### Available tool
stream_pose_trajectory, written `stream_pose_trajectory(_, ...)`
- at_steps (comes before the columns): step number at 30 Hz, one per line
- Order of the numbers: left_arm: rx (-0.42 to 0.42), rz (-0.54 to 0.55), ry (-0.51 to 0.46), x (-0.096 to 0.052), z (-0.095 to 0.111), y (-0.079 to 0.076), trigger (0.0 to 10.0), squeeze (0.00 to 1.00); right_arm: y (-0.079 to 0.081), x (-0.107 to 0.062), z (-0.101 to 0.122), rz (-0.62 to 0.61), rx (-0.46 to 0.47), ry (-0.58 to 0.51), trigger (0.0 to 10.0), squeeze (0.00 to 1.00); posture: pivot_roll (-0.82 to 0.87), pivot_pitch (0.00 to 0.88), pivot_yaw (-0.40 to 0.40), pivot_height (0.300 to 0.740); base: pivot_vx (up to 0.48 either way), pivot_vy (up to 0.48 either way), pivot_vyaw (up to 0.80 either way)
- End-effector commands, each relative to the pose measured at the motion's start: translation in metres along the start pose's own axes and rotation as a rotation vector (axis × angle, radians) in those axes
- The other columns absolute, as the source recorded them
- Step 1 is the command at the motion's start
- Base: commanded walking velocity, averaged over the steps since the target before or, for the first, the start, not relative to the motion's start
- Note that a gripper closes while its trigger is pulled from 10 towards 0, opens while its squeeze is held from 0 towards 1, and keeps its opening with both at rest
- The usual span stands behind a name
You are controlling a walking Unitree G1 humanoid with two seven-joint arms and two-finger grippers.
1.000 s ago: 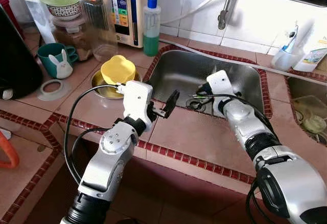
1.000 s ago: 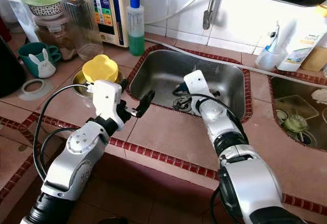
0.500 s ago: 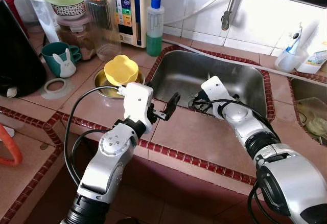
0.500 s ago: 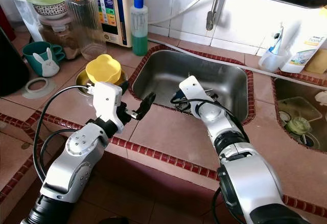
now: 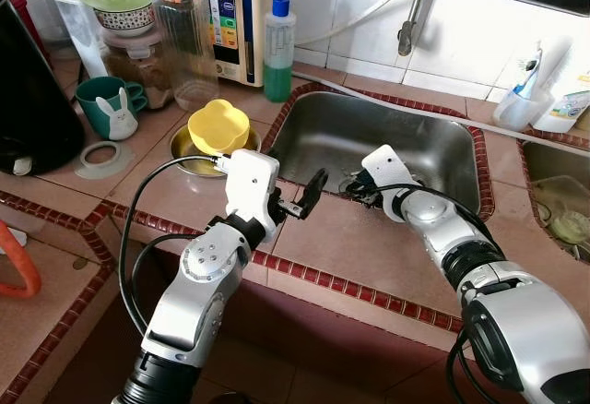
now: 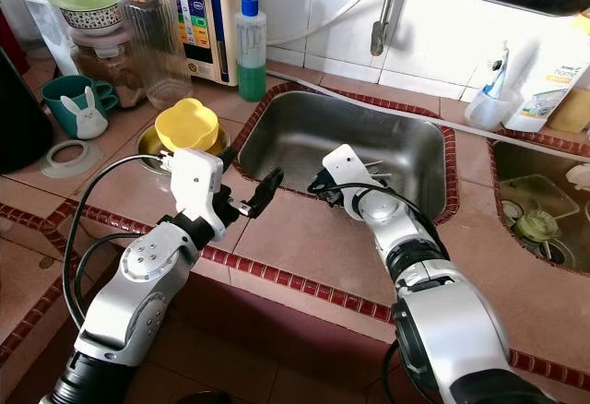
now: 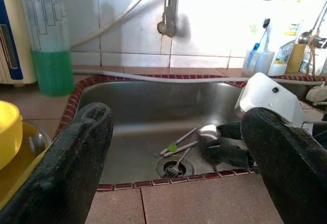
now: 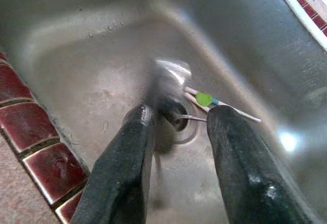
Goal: Kitchen organization
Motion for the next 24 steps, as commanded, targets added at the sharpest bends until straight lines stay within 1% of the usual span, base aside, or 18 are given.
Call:
stream_pose_trajectory(1,0.012,-0.011,-0.001,0.0,0.002,-0.003,10.0,1.0,0.002,-0.001,-0.008,0.023,0.013,0.03,10.0,1.0,0.23,0.048,-0.054,0.74,0.0,0.0,0.0)
stream_pose_trajectory(8,0.012,-0.019,0.026,0.0,-0.004,-0.004,10.0,1.0,0.0,-0.002,-0.008,0.021,0.017,0.025,10.0,1.0,0.22,0.046,-0.053,0.74,0.0,0.0,0.0)
stream_pose_trajectory(9,0.012,-0.021,0.028,0.0,-0.005,-0.004,10.0,0.8,-0.002,-0.002,-0.007,0.012,0.024,0.017,10.0,1.0,0.22,0.044,-0.055,0.74,0.0,0.0,0.0)
stream_pose_trajectory(10,0.012,-0.021,0.029,0.0,-0.005,-0.004,10.0,0.8,-0.004,-0.002,-0.006,0.006,0.029,0.012,10.0,1.0,0.22,0.044,-0.055,0.74,0.0,0.0,0.0)
stream_pose_trajectory(11,0.011,-0.022,0.029,0.0,-0.005,-0.004,10.0,0.19,-0.006,-0.003,-0.006,-0.001,0.03,0.008,10.0,1.0,0.22,0.041,-0.056,0.74,0.0,0.0,0.0)
stream_pose_trajectory(12,0.009,-0.022,0.026,0.001,-0.005,-0.005,10.0,0.0,-0.009,-0.003,-0.004,-0.01,0.042,-0.006,10.0,1.0,0.21,0.039,-0.058,0.74,0.0,0.0,0.0)
stream_pose_trajectory(14,0.004,-0.017,0.02,0.003,-0.004,-0.005,10.0,0.0,-0.017,-0.004,0.002,-0.033,0.083,-0.044,10.0,1.0,0.21,0.036,-0.062,0.74,0.0,0.0,0.0)
stream_pose_trajectory(17,0.014,0.015,0.008,0.006,-0.003,-0.001,10.0,0.0,-0.024,-0.006,0.01,-0.041,0.136,-0.11,10.0,1.0,0.2,0.028,-0.062,0.74,0.0,0.0,0.0)
stream_pose_trajectory(19,0.019,0.047,0.003,0.007,-0.002,0.004,10.0,0.0,-0.028,-0.008,0.017,-0.045,0.208,-0.167,10.0,1.0,0.19,0.023,-0.062,0.74,0.0,0.0,0.0)
stream_pose_trajectory(22,0.037,0.091,-0.004,0.01,0.0,0.015,10.0,0.0,-0.032,-0.011,0.027,-0.056,0.383,-0.26,10.0,1.0,0.17,0.019,-0.053,0.74,0.0,0.0,0.0)
stream_pose_trajectory(23,0.037,0.091,-0.004,0.01,0.0,0.015,10.0,0.0,-0.032,-0.011,0.027,-0.056,0.383,-0.26,10.0,1.0,0.17,0.019,-0.053,0.74,0.0,0.0,0.0)
stream_pose_trajectory(24,0.052,0.124,-0.01,0.012,0.002,0.023,10.0,0.0,-0.033,-0.014,0.032,-0.059,0.508,-0.323,10.0,1.0,0.16,0.014,-0.049,0.74,0.0,0.0,0.0)
Point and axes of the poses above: a point about 5 cm out from each wrist's last joint towards the gripper, its own x axis pointing out of the wrist towards the gripper, its own z axis along the axis of the wrist's last joint, y = z × x, the point moved 3 cm from there along x, pointing out of the wrist towards the gripper, and after that the axes turned 6 degrees about -x, right-handed, at the moved point
